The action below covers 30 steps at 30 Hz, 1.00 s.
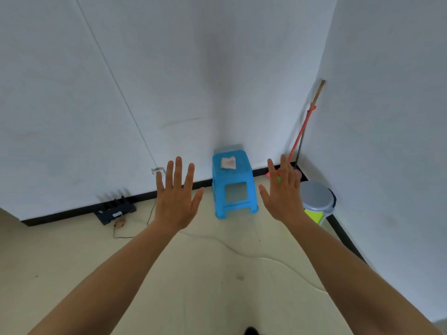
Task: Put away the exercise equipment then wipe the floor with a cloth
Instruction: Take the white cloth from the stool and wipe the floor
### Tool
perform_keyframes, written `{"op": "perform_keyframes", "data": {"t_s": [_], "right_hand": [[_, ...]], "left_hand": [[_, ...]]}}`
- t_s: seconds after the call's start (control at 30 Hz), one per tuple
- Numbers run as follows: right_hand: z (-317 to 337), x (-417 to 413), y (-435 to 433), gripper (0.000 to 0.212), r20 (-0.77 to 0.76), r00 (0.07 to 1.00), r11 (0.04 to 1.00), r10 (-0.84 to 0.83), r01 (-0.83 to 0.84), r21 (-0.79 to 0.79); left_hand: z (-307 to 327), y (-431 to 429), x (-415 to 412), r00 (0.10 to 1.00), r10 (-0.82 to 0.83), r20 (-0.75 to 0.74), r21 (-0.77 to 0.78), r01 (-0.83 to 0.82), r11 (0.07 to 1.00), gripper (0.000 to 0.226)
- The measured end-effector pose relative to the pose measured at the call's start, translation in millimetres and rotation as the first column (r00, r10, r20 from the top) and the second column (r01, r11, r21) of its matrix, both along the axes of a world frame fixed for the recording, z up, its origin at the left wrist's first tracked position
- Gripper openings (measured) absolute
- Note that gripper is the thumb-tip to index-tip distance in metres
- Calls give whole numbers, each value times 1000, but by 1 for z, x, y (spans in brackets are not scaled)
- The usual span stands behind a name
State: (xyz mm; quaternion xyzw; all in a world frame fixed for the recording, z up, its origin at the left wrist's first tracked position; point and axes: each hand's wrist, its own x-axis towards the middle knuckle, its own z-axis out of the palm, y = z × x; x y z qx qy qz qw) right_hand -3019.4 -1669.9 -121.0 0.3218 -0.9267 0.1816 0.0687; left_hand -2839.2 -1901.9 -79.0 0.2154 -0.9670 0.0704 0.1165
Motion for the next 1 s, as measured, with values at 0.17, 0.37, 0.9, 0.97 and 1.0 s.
{"op": "perform_keyframes", "data": {"t_s": [0.17,0.37,0.9,0.97,1.0], "right_hand": [[0,-88,-79,76,34,998,997,59,-60,44],[-43,-196,-166,75,75,997,995,2,-10,104],[-198,-425,-387,61,494,848,924,-190,-16,383],[-242,-440,-401,58,554,799,920,-233,-4,393],[-267,-449,-408,56,590,767,923,-253,9,384]], "left_hand": [[-9,-85,-83,999,-33,24,45,32,998,71],[-69,-187,-196,982,-69,174,151,42,988,70],[-231,-387,-503,843,-262,470,484,2,875,69],[-276,-390,-522,815,-299,496,520,-3,854,66],[-300,-391,-530,801,-310,512,525,-6,851,66]]}}
